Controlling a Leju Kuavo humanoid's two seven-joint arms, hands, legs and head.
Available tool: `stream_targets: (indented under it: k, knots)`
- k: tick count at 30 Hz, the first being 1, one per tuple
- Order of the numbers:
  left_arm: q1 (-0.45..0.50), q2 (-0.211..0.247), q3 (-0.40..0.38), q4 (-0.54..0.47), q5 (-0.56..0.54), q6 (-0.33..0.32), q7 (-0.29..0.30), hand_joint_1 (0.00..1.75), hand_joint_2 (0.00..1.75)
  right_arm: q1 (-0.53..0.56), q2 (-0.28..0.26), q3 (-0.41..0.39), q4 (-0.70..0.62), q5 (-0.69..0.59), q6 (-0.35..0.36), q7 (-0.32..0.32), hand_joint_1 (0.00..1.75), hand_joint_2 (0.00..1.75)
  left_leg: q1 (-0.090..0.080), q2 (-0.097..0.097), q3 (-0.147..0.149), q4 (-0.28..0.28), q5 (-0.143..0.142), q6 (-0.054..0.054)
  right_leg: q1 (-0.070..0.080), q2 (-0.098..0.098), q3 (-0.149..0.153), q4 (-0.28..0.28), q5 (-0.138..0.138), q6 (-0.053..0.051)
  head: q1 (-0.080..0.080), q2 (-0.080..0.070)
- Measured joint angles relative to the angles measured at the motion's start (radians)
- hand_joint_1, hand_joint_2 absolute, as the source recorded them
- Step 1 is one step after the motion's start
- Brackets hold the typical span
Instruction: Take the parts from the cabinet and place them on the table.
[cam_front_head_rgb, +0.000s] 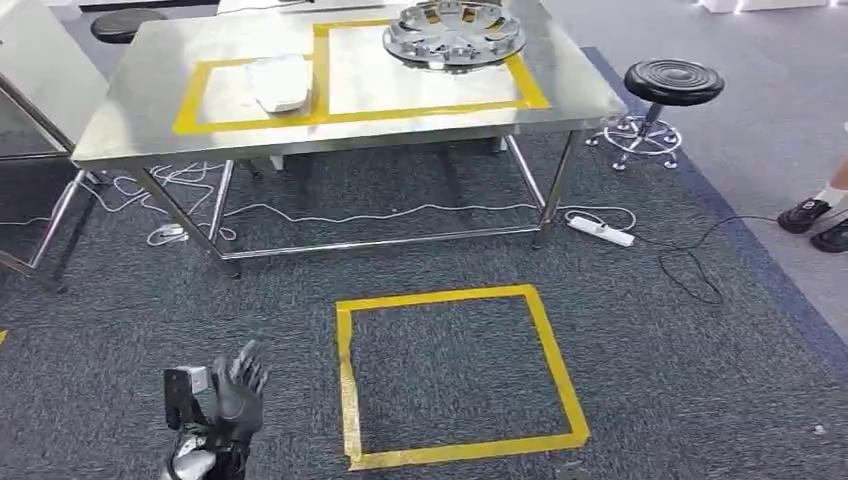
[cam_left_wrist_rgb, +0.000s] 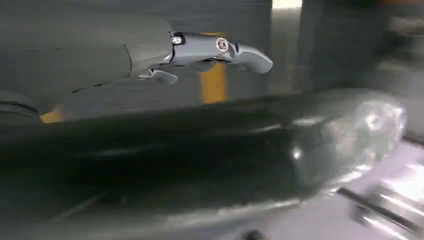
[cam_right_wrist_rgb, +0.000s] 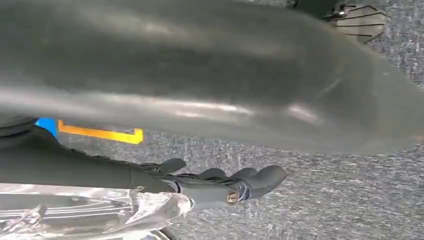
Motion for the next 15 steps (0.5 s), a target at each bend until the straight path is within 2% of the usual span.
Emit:
stream_targets:
  k: [3, 5, 6, 8, 9, 10, 11, 12, 14, 15]
  knots:
    - [-0.001, 0.003, 0.052, 0.157, 0.034, 0.031, 0.143, 0.00, 0.00, -0.002, 0.000, 0.000, 0.000, 0.008, 0.000, -0.005, 0.00, 0.00, -0.005, -0.003, -0.003, -0.009, -0.002, 0.019, 0.000, -0.002, -0.003, -0.003, 0.008, 0.015, 0.000, 0.000]
    - [0.015, 0.005, 0.090, 0.226, 0.061, 0.050, 0.223, 0.00, 0.00, 0.000, 0.000, 0.000, 0.000, 0.011, -0.002, -0.006, 0.00, 0.00, 0.003, 0.000, -0.003, -0.014, 0.008, 0.034, -0.001, -0.002, -0.012, -0.001, 0.004, 0.025, -0.002, 0.000]
    - [0.020, 0.006, 0.109, 0.257, 0.070, 0.060, 0.246, 0.00, 0.00, 0.001, 0.000, 0.000, 0.000, 0.011, -0.002, -0.008, 0.00, 0.00, 0.003, 0.000, -0.005, -0.014, 0.010, 0.039, 0.000, -0.006, -0.023, 0.031, -0.027, 0.030, 0.009, 0.000]
    - [0.034, 0.006, 0.135, 0.306, 0.082, 0.076, 0.281, 0.00, 0.00, 0.000, 0.000, 0.000, 0.000, 0.013, -0.001, -0.012, 0.00, 0.00, 0.002, 0.001, -0.008, -0.014, 0.012, 0.045, -0.002, -0.007, -0.089, 0.195, -0.119, 0.038, 0.013, 0.000]
    - [0.043, 0.008, 0.145, 0.325, 0.082, 0.080, 0.288, 0.00, 0.00, 0.000, 0.000, 0.000, 0.000, 0.013, 0.000, -0.012, 0.00, 0.00, 0.001, 0.002, -0.009, -0.014, 0.012, 0.045, -0.002, -0.007, -0.122, 0.279, -0.152, 0.040, 0.015, 0.000]
    - [0.050, 0.008, 0.152, 0.340, 0.083, 0.081, 0.290, 0.00, 0.00, 0.002, 0.000, 0.000, 0.000, 0.013, 0.000, -0.013, 0.00, 0.00, 0.000, 0.002, -0.010, -0.014, 0.013, 0.046, -0.002, -0.007, -0.139, 0.323, -0.164, 0.041, 0.013, 0.000]
    - [0.054, 0.008, 0.162, 0.354, 0.084, 0.083, 0.293, 0.00, 0.00, 0.004, 0.000, 0.000, 0.000, 0.013, 0.000, -0.013, 0.00, 0.00, 0.000, 0.001, -0.010, -0.014, 0.013, 0.046, -0.002, -0.007, -0.131, 0.317, -0.153, 0.039, 0.014, 0.000]
    - [0.056, 0.008, 0.165, 0.364, 0.084, 0.085, 0.295, 0.00, 0.00, 0.005, 0.000, 0.000, 0.001, 0.013, 0.000, -0.013, 0.00, 0.00, 0.000, 0.000, -0.009, -0.014, 0.013, 0.046, -0.002, -0.007, -0.099, 0.266, -0.122, 0.037, 0.014, 0.000]
    - [0.054, 0.007, 0.171, 0.379, 0.078, 0.110, 0.322, 0.00, 0.00, 0.001, 0.000, 0.000, 0.000, 0.010, 0.005, -0.016, 0.00, 0.00, 0.000, -0.003, -0.005, -0.013, 0.013, 0.044, -0.002, -0.007, 0.008, 0.075, -0.042, 0.032, 0.014, 0.000]
    - [0.053, 0.008, 0.173, 0.387, 0.062, 0.144, 0.356, 0.00, 0.00, -0.002, -0.001, 0.000, 0.000, 0.006, 0.016, -0.021, 0.00, 0.00, -0.001, -0.003, -0.005, -0.012, 0.013, 0.039, -0.001, -0.008, 0.043, 0.007, -0.043, 0.029, 0.014, 0.000]
